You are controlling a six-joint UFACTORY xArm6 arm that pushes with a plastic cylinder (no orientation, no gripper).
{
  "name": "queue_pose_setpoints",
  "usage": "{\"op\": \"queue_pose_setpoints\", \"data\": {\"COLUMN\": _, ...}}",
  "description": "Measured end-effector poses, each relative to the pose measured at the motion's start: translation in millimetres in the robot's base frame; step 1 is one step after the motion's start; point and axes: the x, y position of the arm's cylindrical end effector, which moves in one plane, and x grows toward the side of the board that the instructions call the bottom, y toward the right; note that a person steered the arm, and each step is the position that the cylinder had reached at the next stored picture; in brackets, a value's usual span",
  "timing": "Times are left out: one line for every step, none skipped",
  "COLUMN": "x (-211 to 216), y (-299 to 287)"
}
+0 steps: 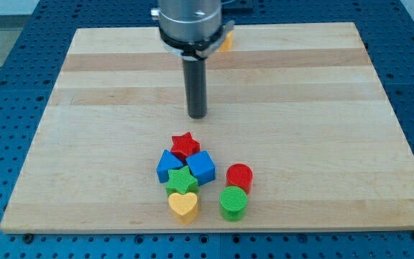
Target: Move the red star into the blue cube
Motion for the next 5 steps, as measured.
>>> {"op": "queue_pose_setpoints", "data": {"x": 21, "y": -35}}
{"op": "queue_pose_setpoints", "data": {"x": 40, "y": -36}}
{"op": "queue_pose_setpoints", "data": {"x": 43, "y": -24}}
{"op": "queue_pose_setpoints", "data": {"x": 51, "y": -10}}
{"op": "queue_pose_setpoints", "data": {"x": 69, "y": -10}}
